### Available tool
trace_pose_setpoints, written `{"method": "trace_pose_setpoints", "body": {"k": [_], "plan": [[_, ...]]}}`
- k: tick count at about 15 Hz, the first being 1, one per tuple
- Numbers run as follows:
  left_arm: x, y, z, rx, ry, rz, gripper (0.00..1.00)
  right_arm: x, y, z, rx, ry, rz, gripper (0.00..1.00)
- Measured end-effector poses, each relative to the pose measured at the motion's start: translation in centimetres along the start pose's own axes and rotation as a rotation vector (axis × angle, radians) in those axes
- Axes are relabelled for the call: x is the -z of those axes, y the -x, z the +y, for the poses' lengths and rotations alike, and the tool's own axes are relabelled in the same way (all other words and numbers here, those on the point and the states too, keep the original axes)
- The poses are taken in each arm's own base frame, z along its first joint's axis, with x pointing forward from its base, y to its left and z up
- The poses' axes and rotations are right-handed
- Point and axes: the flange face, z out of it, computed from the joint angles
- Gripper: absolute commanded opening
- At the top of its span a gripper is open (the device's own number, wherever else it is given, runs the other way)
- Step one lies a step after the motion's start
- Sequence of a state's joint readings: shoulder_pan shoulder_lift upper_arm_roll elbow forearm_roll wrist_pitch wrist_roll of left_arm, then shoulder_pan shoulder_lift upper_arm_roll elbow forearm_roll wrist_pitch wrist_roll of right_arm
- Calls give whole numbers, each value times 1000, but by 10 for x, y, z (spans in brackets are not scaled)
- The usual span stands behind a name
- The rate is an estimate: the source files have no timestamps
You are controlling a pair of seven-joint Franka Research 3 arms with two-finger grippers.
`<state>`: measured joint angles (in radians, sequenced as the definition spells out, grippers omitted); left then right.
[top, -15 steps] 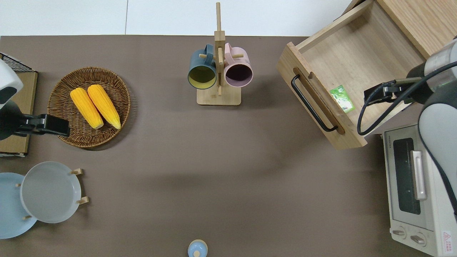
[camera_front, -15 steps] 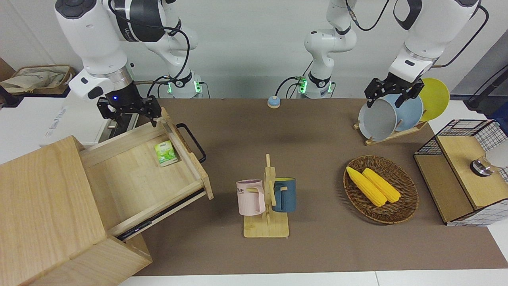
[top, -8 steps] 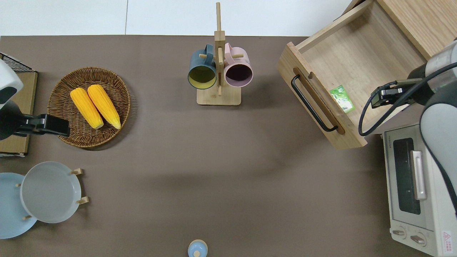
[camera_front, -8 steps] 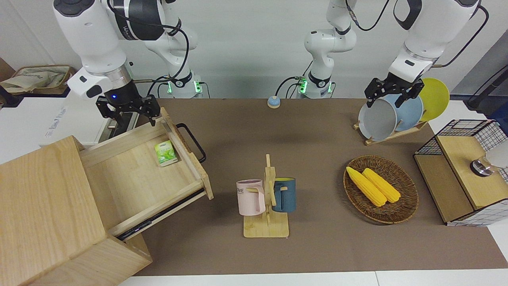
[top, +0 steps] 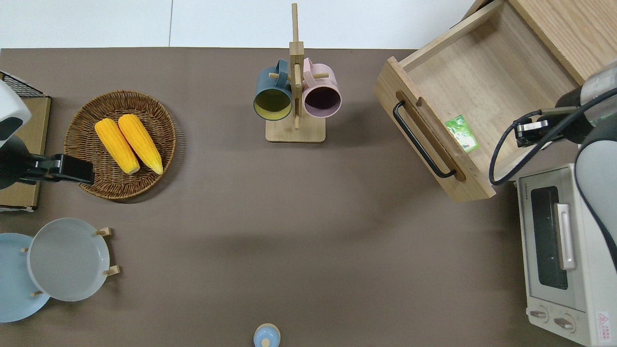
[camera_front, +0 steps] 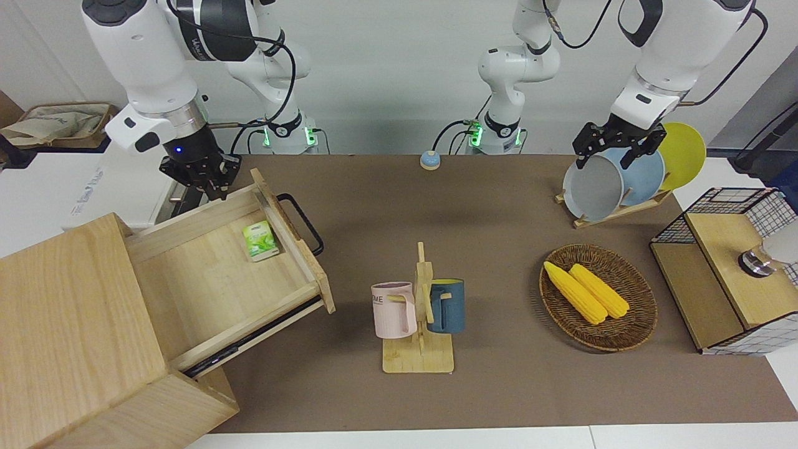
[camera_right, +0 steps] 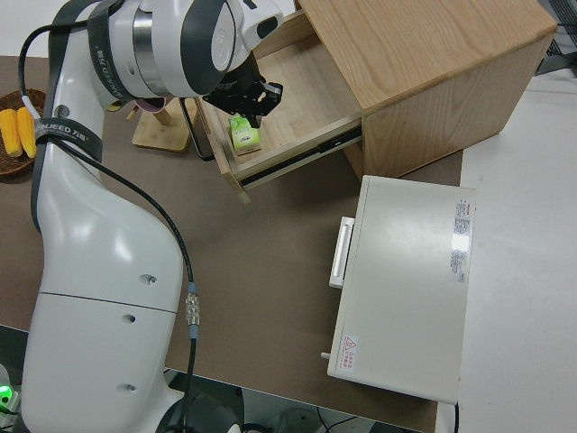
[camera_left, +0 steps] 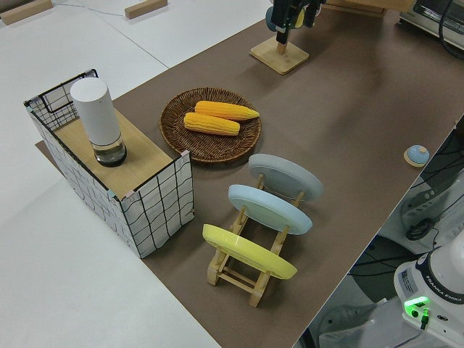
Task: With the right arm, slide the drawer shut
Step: 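Move the right gripper toward the open wooden drawer's front edge, then push the drawer front with the right gripper toward the cabinet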
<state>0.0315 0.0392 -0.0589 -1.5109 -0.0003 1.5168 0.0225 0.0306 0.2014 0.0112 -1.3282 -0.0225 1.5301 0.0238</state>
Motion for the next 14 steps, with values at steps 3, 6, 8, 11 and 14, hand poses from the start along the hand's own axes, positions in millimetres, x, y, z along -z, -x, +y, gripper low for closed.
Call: {"method": "trace_pose_setpoints", "body": {"k": [3, 6, 8, 11, 14], "plan": [[0, 0, 0, 0, 0, 0, 993, 9, 8, 1, 5, 1, -10, 0], [0, 0, 0, 0, 0, 0, 993, 30, 21, 3, 3, 1, 4, 0], [0, 0, 0, 0, 0, 0, 993, 49, 37, 4, 3, 1, 14, 0], [0, 0, 0, 0, 0, 0, 993, 70, 53, 2, -9, 0, 39, 0], [0, 0, 0, 0, 0, 0, 993, 77, 59, -23, -66, -4, 52, 0]]}}
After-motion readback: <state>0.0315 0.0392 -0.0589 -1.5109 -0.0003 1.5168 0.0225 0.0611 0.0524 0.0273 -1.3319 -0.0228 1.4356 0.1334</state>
